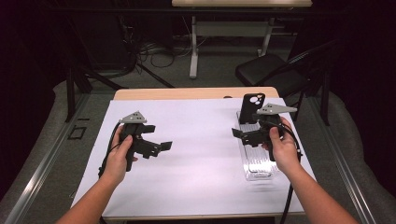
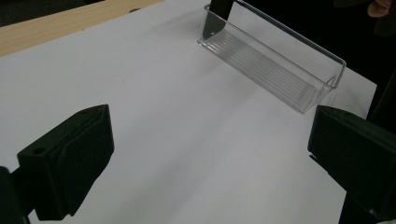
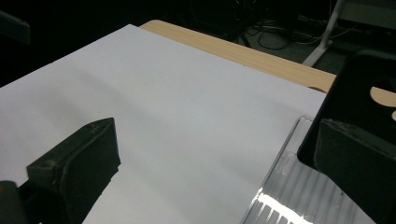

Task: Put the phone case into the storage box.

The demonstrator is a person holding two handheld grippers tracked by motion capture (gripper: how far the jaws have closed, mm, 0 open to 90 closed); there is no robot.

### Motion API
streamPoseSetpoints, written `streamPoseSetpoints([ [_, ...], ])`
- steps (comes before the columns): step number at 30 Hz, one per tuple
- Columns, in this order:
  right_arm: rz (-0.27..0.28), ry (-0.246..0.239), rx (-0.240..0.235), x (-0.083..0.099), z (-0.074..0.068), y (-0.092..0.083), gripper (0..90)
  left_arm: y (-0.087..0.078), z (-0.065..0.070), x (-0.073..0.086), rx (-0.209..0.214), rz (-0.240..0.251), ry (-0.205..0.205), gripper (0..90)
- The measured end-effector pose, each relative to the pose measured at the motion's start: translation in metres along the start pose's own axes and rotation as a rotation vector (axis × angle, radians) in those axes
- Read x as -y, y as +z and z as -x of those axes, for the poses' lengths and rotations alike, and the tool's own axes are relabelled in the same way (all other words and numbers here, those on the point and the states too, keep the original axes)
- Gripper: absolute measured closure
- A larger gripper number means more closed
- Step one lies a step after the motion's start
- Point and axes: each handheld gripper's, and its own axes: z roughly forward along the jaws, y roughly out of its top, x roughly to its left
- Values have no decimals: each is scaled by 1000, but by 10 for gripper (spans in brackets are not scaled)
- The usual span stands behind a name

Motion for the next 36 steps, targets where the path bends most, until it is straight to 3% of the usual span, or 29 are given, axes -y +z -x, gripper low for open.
streamPoseSetpoints([
  [11, -16, -24, -73, 5, -24, 3, 0, -1, 1, 6, 0, -16, 24, 8],
  [22, -16, -50, -110, 20, -41, 4, 0, -2, 5, 11, 10, -11, 41, 8],
  [29, 15, -55, -118, 38, -57, -2, 0, -7, 9, 26, 26, 26, 50, 8],
  [36, 26, -84, -116, 59, -72, -3, 0, -7, 16, 45, -4, 5, 101, 8],
])
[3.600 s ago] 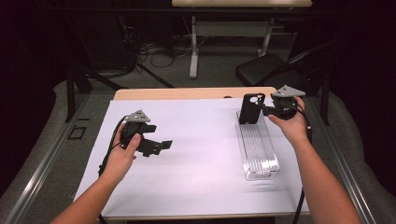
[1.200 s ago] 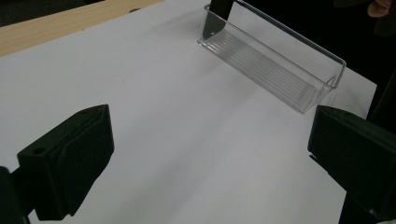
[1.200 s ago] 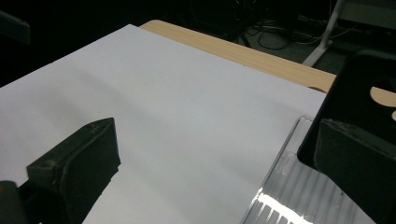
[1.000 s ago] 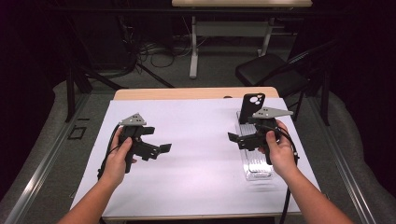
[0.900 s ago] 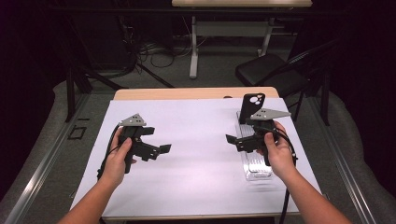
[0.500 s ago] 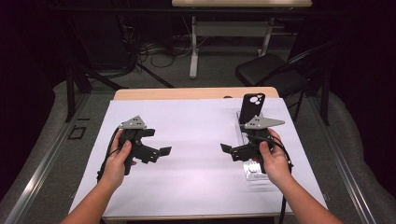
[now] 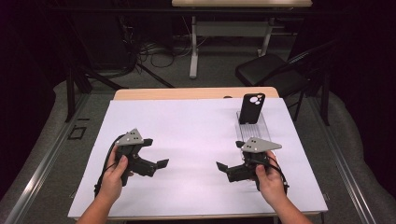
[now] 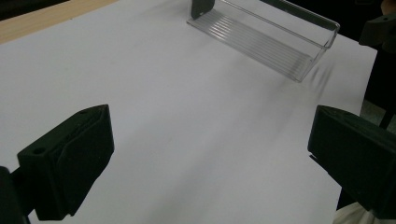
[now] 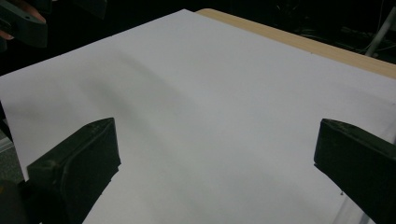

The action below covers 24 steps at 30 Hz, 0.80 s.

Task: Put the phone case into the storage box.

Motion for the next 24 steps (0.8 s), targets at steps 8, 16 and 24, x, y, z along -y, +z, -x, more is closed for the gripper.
streamPoseSetpoints([
  [8, -18, -27, -4, 16, -16, 13, 0, 3, 7, 15, -14, -15, 11, 8],
  [16, -54, -16, -4, 25, -26, 25, 0, 7, 2, 30, -2, 1, -43, 8],
  [24, -80, -19, -13, 32, -34, 32, 0, 11, 0, 42, 10, -5, -53, 8],
])
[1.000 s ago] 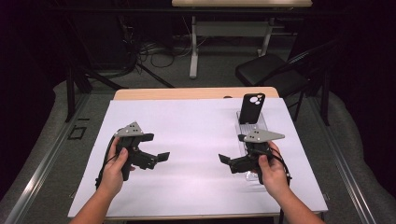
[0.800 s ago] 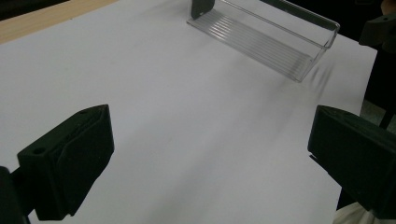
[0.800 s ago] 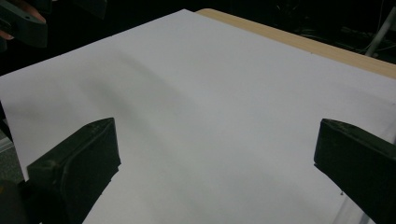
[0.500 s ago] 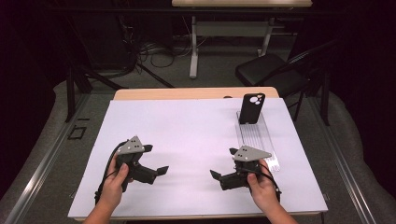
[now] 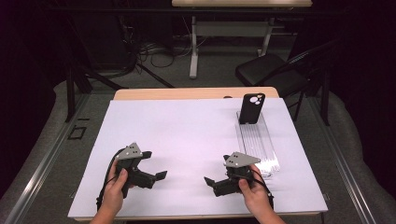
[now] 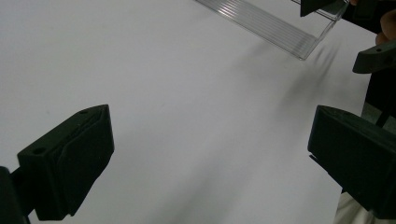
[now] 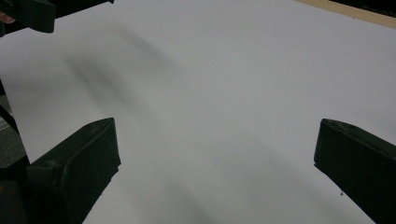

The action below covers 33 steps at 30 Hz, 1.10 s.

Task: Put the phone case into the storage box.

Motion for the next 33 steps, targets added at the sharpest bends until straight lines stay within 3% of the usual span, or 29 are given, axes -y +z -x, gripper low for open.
streamPoseSetpoints([
  [33, 12, 4, -11, 21, -4, 5, 0, 4, 3, 19, 6, 27, -4, 8],
])
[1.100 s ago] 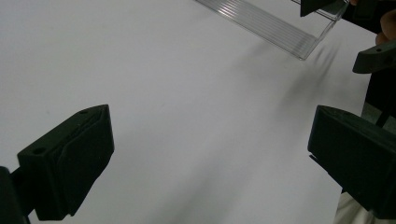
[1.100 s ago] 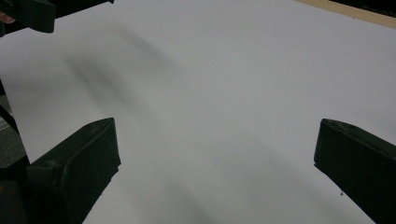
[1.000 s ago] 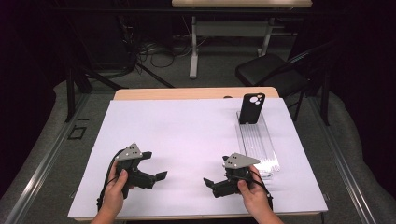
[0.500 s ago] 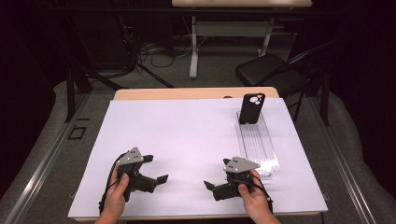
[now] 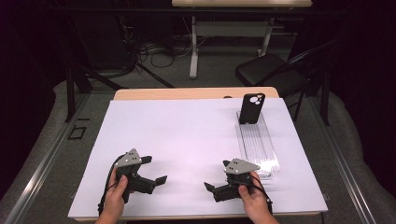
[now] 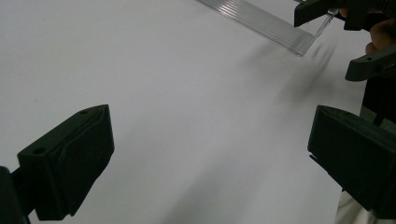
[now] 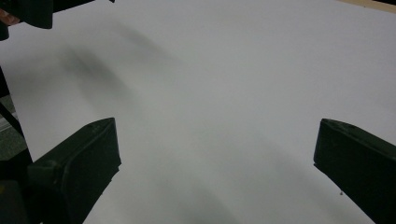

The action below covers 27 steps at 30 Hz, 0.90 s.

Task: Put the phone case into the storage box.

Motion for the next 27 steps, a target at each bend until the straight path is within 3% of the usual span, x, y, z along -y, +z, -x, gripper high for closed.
streamPoseSetpoints([
  [27, -6, 11, -11, 2, 2, 2, 0, -2, -5, 2, -15, 3, -11, 8],
])
